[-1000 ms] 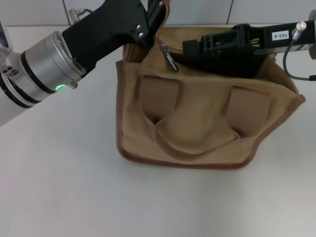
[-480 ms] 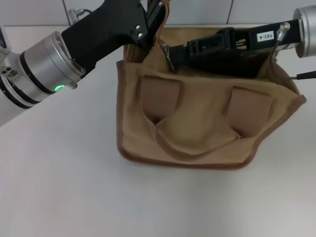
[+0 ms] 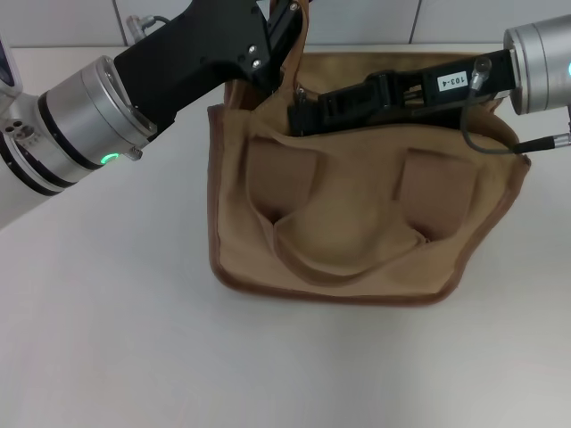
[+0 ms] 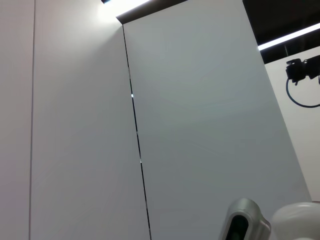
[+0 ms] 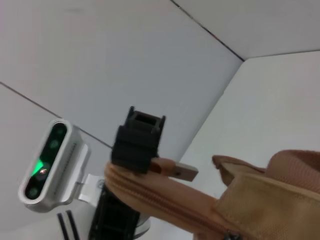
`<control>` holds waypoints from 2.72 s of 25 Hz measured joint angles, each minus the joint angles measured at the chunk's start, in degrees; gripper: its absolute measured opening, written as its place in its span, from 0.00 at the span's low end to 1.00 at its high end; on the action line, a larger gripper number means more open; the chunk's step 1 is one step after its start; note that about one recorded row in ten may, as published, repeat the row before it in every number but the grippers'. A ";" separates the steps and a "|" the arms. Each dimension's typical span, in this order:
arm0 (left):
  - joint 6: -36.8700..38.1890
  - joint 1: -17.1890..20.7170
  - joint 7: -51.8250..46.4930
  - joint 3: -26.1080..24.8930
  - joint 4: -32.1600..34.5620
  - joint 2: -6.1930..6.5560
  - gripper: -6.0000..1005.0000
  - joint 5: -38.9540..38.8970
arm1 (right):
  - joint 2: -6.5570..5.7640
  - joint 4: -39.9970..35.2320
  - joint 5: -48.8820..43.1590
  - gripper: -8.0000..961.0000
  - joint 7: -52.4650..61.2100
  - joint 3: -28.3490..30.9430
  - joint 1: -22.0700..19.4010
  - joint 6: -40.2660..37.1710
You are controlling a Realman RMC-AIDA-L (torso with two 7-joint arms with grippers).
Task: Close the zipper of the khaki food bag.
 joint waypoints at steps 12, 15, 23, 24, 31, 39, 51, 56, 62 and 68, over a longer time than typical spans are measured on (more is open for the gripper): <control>0.21 -0.04 -0.05 0.00 -0.03 -0.05 0.13 -0.07 | -0.06 -0.58 2.17 0.34 -0.08 2.57 -1.32 -2.64; 0.21 -0.10 -0.05 0.00 -0.05 -0.05 0.13 -0.07 | 0.03 -0.20 2.19 0.28 -0.38 2.57 -1.32 -1.90; 0.49 -0.16 -0.05 0.00 -0.25 -0.05 0.13 -0.06 | 0.66 1.01 1.80 0.12 -1.66 1.83 -0.73 0.72; 0.61 -0.16 -0.05 0.00 -0.25 -0.05 0.13 -0.06 | 0.81 1.01 1.77 0.11 -2.17 1.82 -0.73 0.91; 1.22 0.15 -0.08 0.00 -0.01 -0.05 0.14 -0.07 | 1.18 -2.02 1.46 0.04 -3.33 1.78 -1.99 1.19; 1.28 0.57 -0.14 -0.80 0.15 0.05 0.14 -0.07 | 1.65 -12.08 -0.53 0.02 4.39 1.80 -6.53 1.05; 1.07 1.15 -0.14 -3.48 1.03 0.37 0.15 -0.05 | 2.36 -32.71 -14.43 0.01 16.17 10.36 -13.98 -5.56; 0.78 1.36 -0.15 -4.14 1.13 0.39 0.15 -0.05 | 1.97 -35.54 -17.61 0.01 16.85 16.97 -14.46 -9.34; 0.24 1.46 -0.48 -4.29 1.22 0.40 0.15 -0.08 | 2.02 -35.73 -15.36 0.01 16.15 18.28 -14.77 -10.22; -0.88 2.03 -2.99 -5.10 2.24 0.40 0.15 -0.08 | 1.00 -26.87 -1.29 0.11 4.25 23.63 -16.49 -12.78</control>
